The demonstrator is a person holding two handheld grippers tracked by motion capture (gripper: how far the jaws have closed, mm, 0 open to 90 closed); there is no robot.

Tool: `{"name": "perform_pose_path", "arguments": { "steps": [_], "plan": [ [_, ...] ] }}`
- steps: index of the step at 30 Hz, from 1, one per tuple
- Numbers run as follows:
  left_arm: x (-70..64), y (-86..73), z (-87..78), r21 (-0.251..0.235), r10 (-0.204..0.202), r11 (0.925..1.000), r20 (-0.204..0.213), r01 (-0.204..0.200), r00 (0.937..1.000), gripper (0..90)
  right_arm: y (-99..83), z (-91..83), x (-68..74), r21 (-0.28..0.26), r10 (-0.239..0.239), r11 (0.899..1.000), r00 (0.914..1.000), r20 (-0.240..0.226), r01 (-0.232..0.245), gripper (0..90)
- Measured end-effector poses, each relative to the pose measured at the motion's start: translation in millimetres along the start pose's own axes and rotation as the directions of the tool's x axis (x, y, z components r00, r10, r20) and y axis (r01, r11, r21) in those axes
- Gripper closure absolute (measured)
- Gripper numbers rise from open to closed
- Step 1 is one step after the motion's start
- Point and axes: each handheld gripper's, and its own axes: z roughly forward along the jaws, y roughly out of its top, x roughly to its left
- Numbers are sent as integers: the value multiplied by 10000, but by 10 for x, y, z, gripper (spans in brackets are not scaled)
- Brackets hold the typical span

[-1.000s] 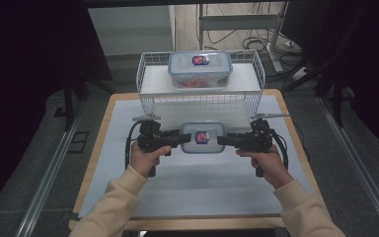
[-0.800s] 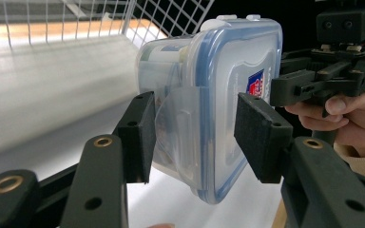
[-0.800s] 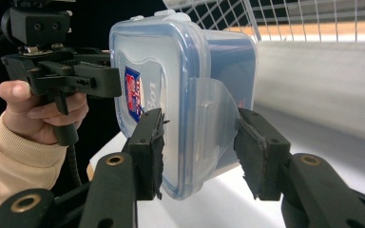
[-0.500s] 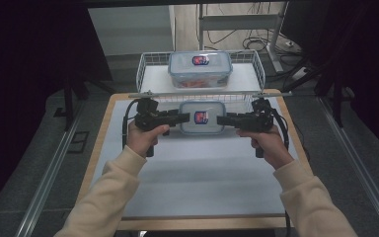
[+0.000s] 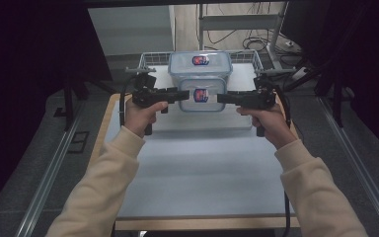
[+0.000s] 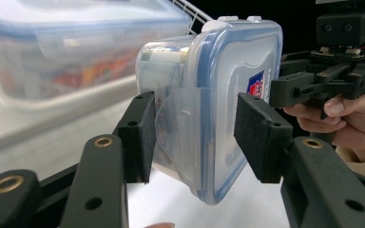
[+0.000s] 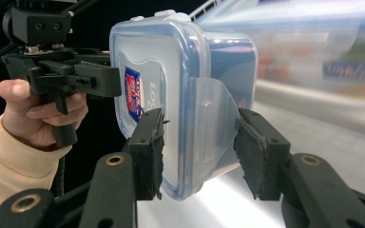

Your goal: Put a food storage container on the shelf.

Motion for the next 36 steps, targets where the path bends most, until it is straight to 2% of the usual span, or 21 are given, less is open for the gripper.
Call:
{"name": "perform_pose_path", "arguments": {
  "steps": [4,9,13,25,29,36],
  "plan": [
    [48,148,8,-12,106,9999,-20,-106,9999,508,152,18,-35,-83,-51,10000,10000,0,51,534],
    [116,237,35,-70,1,10000,70,0,10000,508,290,43,-70,-34,-113,9999,9999,101,113,534],
    [132,262,52,-75,-73,9999,74,74,9999,508,331,54,-94,-12,-106,9999,9999,124,106,534],
    [161,407,91,6,41,10000,-18,-41,10000,508,423,60,-167,-86,-18,10000,10000,55,18,534],
    [193,536,91,-16,86,10000,-116,-86,9999,507,524,86,-206,-122,69,9999,10000,-13,-69,534],
    [334,796,131,-59,25,10000,-165,-26,9999,507,786,175,-317,-114,247,9996,9997,-66,-247,533]
  ]
}}
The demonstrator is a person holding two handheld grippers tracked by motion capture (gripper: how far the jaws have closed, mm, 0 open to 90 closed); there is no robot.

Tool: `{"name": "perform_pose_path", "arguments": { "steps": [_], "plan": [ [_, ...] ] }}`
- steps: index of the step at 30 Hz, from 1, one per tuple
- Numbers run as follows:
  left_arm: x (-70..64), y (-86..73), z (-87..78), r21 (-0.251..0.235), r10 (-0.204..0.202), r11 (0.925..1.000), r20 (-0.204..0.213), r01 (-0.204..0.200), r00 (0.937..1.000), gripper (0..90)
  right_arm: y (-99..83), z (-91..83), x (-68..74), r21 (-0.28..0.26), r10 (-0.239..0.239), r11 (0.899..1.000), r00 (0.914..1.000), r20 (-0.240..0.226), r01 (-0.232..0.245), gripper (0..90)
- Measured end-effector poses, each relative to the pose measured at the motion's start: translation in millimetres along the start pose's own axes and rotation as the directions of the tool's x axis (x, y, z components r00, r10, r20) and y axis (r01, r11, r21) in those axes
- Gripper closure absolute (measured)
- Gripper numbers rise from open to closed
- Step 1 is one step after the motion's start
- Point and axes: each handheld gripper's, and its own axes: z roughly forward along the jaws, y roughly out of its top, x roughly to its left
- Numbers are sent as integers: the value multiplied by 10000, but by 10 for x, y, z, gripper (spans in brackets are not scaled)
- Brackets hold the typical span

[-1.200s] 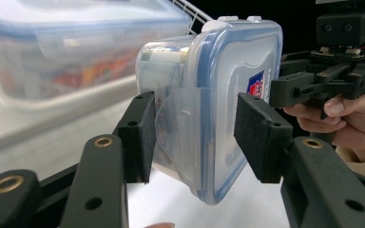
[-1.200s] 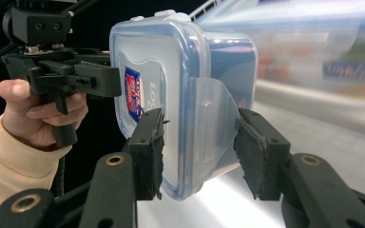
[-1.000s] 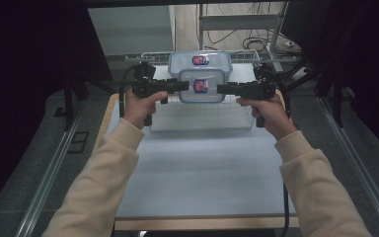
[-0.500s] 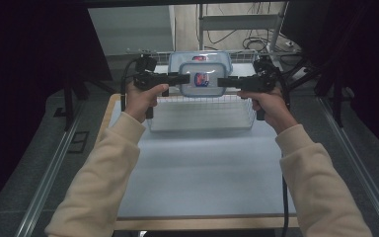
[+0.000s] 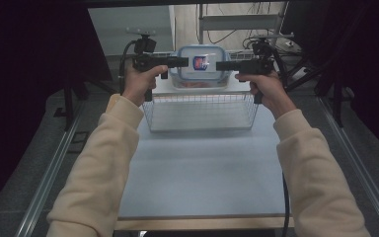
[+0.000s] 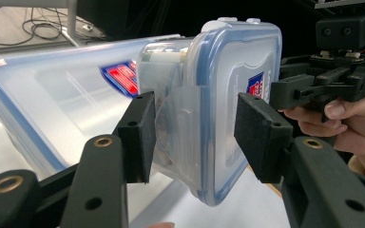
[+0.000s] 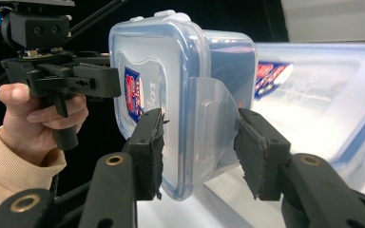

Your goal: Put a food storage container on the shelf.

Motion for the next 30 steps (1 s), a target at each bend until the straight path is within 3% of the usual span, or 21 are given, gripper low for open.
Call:
{"name": "perform_pose_path", "arguments": {
  "steps": [9,17,18,22,25,30],
  "plan": [
    [211,188,139,-125,-453,9989,180,455,9988,507,286,91,-169,255,230,9994,9997,87,-232,532],
    [360,181,217,-115,-897,9959,123,898,9959,506,356,220,-336,565,597,9966,9982,52,-599,530],
    [383,179,228,-345,-1078,9935,124,1081,9941,506,363,235,-355,529,729,9959,9973,10,-729,529],
    [423,186,243,-393,-1359,9898,202,1367,9905,511,378,257,-416,418,1100,9931,9939,-115,-1094,524],
    [447,186,265,-493,-1756,9831,226,1765,9842,505,379,274,-432,334,1279,9913,9918,-83,-1275,505],
    [494,174,319,-473,-1999,9785,232,2008,9795,471,359,313,-452,256,1538,9878,9881,23,-1539,465]
  ]
}}
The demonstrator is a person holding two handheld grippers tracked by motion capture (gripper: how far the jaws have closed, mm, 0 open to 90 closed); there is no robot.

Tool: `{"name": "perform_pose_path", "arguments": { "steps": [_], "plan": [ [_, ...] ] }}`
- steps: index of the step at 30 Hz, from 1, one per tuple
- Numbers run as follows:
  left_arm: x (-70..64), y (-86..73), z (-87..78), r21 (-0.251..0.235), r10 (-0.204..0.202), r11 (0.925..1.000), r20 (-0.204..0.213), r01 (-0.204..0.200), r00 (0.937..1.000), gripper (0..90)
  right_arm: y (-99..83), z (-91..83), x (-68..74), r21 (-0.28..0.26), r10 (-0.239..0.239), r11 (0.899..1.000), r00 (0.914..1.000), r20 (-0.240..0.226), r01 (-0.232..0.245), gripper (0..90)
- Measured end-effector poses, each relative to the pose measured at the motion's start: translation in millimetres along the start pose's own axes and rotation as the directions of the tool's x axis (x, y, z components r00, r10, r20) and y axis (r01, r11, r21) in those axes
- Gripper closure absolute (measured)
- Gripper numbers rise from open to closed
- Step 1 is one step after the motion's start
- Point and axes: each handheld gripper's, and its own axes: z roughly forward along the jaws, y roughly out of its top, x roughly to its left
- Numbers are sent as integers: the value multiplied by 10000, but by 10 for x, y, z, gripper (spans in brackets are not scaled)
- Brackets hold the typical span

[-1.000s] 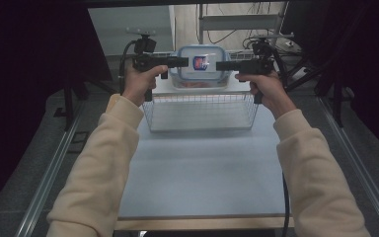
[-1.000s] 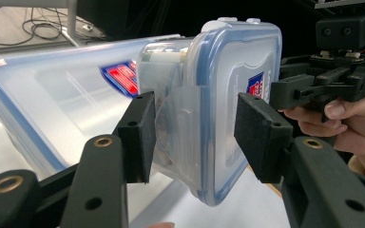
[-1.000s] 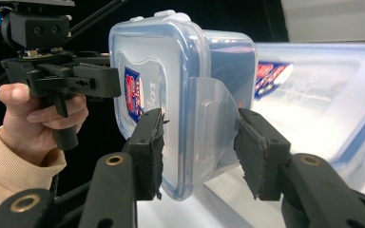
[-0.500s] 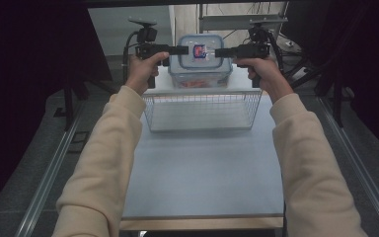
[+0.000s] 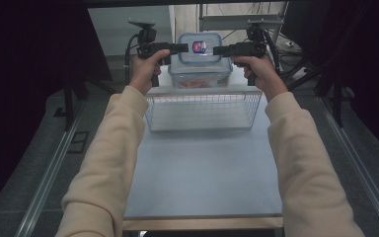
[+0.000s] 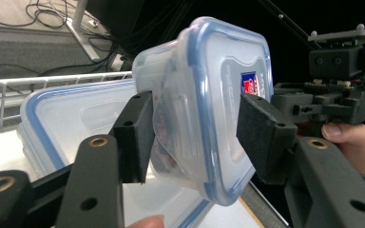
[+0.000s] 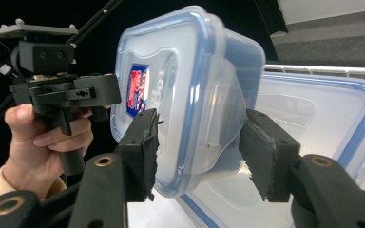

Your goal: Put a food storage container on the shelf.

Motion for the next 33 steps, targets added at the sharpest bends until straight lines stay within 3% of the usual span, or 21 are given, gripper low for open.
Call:
{"name": "perform_pose_path", "arguments": {
  "steps": [7,12,17,19,22,26,28,33],
  "plan": [
    [56,-8,35,81,-318,9995,180,317,9993,443,-13,24,-56,-89,488,9988,9988,-81,-489,428],
    [86,-14,42,79,-460,9989,54,459,9989,395,-12,17,-72,-228,779,9967,9970,-38,-780,404],
    [125,-28,27,2,-610,9981,70,610,9981,351,-9,-46,-51,-210,459,9987,9988,186,-455,378],
    [127,-33,7,-42,-616,9981,93,616,9981,334,-11,-90,-49,-444,439,9982,9975,555,-414,365],
    [121,-52,-47,-171,-564,9983,103,566,9984,319,-26,-153,-55,-685,279,9974,9974,671,-233,362],
    [108,-76,-103,-167,-485,9987,102,487,9988,318,-51,-199,-62,-756,266,9969,9972,692,-213,361],
    [69,-108,-153,-112,-263,9996,-8,263,9997,317,-85,-230,-36,-801,169,9967,9973,713,-112,362],
    [10,-174,-241,-198,-173,9997,-113,170,9998,298,-149,-253,63,-695,-77,9975,9974,717,127,355]
  ]
}}
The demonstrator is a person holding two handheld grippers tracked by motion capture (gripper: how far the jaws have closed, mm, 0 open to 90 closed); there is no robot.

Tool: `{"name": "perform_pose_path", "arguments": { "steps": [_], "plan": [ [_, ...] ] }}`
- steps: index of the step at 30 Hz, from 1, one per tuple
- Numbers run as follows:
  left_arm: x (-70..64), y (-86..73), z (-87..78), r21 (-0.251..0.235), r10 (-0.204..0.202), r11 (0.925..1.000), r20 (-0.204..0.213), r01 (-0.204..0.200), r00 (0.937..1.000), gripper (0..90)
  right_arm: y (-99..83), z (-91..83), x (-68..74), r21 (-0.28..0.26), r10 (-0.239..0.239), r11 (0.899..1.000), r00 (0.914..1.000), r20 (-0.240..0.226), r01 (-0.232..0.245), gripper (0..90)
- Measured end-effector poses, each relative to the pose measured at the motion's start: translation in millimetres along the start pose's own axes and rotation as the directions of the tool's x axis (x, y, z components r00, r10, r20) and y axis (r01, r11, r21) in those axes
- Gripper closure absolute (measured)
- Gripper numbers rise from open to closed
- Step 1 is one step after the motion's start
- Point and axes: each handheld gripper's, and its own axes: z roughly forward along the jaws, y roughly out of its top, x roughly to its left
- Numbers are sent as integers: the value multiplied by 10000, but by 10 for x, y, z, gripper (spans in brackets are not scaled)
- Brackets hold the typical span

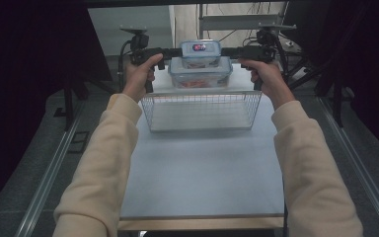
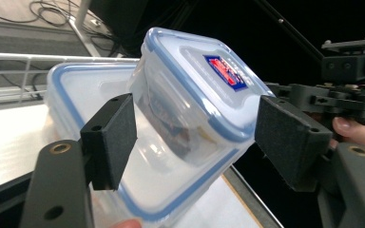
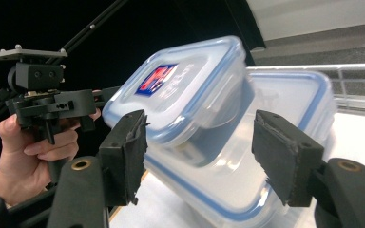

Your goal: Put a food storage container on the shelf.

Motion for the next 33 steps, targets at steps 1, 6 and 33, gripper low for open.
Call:
{"name": "perform_pose_path", "arguments": {
  "steps": [1,6,33],
  "plan": [
    [-12,-14,-22,5,45,10000,8,-45,10000,297,-10,-4,21,3,-21,10000,10000,5,21,354],
    [-76,-81,-110,-61,267,9996,-110,-268,9996,294,-47,-31,78,-20,-121,9999,9999,-32,121,348],
    [-177,-816,-457,50,1134,9936,-264,-1133,9932,297,-721,-405,-5,-260,-519,9984,9952,-826,499,340]
  ]
}}
